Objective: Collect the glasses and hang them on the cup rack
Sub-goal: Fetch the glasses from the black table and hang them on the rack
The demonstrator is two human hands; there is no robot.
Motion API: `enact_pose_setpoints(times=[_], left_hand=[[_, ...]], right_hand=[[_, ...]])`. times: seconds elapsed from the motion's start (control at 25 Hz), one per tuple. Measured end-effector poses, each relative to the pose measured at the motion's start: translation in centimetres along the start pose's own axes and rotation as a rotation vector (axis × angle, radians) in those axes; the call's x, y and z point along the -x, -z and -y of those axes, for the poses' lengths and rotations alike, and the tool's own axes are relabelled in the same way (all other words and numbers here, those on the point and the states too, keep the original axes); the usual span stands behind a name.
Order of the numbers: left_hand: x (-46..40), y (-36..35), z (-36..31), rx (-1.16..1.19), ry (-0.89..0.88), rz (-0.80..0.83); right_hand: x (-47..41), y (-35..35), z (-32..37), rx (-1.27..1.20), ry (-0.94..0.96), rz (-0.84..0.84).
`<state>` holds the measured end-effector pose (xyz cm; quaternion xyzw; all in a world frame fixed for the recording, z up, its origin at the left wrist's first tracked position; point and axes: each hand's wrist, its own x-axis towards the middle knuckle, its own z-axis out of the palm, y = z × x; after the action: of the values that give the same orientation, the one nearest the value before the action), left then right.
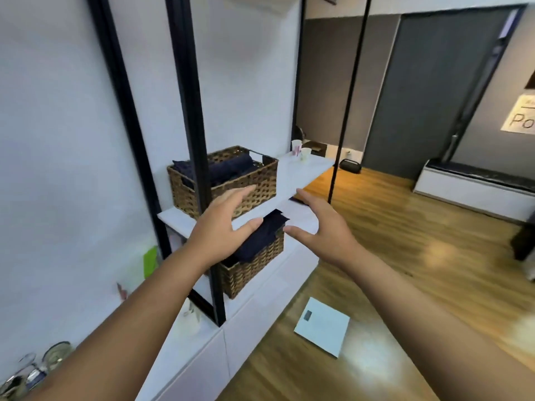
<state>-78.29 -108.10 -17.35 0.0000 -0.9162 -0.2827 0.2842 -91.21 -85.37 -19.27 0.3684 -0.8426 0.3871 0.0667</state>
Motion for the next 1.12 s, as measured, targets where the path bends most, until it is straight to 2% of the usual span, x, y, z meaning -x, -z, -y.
enact_pose_setpoints(times=[0.16,0.32,0.56,0.68,0.92,1.12], left_hand=[[-6.3,-1.4,-1.7,0.023,-0.094,0.035],[-11.5,-3.9,-1.9,0.037,-0.200,0.187],[-17.5,-10.1,-4.7,0.131,-0.376,0.340],[-19.4,-13.7,-6.9,0.091,-0.495,0.377],[-23.5,-23.1,-11.4,0.155,-0.558,0.461],[-28.7,-30.6,-17.6,0.213,-0.574,0.494]], right_hand=[[0.1,6.4,-1.4,0.039,-0.070,-0.086],[0.7,11.4,-2.9,0.026,-0.142,-0.146],[1.9,14.7,-5.7,0.052,-0.296,-0.310],[3.3,16.4,-7.6,0.126,-0.358,-0.333],[6.0,21.6,-14.4,0.269,-0.467,-0.376],[5.8,28.5,-21.4,0.331,-0.497,-0.401]])
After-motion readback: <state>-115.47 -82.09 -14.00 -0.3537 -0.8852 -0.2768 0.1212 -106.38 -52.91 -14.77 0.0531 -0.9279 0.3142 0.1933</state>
